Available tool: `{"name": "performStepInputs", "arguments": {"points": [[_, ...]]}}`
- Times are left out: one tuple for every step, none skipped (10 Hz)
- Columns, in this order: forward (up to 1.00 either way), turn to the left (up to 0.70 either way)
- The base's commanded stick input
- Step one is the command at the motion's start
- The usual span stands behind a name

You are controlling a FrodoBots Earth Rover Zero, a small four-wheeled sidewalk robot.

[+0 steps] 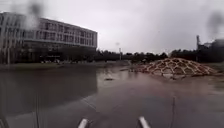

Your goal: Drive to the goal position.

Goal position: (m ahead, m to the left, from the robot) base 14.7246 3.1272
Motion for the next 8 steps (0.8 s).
{"name": "performStepInputs", "arguments": {"points": [[1.0,0.1],[1.0,0.27],[1.0,0.32],[1.0,0.34],[1.0,0.35],[1.0,0.22],[1.0,0.03],[1.0,0.03]]}}
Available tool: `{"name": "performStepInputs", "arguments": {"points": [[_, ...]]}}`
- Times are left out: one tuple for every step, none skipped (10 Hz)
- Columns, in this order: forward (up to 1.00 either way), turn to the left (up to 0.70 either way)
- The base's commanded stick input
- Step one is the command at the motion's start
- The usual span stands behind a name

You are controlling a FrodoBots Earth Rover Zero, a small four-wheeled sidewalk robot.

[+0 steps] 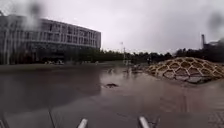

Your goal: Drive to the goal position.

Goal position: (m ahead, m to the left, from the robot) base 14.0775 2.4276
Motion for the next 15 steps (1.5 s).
{"name": "performStepInputs", "arguments": {"points": [[1.0,0.03],[1.0,0.03],[1.0,0.03],[1.0,0.03],[1.0,0.03],[1.0,0.03],[1.0,0.03],[1.0,0.03],[1.0,0.03],[1.0,0.17],[1.0,0.35],[1.0,0.4],[1.0,0.4],[1.0,0.4],[1.0,0.29]]}}
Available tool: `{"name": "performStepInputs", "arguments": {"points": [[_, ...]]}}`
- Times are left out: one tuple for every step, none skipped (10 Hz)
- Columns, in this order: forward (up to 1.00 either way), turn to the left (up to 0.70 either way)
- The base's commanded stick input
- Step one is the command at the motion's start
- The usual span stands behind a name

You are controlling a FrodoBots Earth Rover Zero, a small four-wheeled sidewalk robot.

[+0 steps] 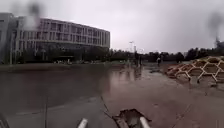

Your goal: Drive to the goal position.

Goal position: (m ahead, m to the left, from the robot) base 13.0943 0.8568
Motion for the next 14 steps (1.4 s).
{"name": "performStepInputs", "arguments": {"points": [[1.0,0.04],[1.0,0.03],[1.0,0.03],[1.0,0.03],[1.0,0.03],[1.0,0.03],[1.0,0.03],[1.0,0.03],[1.0,0.03],[1.0,0.03],[1.0,0.03],[1.0,0.03],[1.0,0.03],[1.0,0.03]]}}
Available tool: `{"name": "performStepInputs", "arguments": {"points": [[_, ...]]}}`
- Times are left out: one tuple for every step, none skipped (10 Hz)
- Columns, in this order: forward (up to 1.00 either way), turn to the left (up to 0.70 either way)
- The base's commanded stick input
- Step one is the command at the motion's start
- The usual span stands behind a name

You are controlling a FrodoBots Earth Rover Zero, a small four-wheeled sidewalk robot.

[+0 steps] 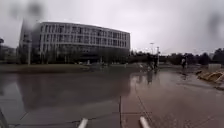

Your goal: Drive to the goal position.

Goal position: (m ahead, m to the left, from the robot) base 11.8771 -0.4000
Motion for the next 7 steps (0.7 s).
{"name": "performStepInputs", "arguments": {"points": [[1.0,0.03],[1.0,0.03],[1.0,0.03],[1.0,0.03],[1.0,0.03],[1.0,0.03],[1.0,0.03]]}}
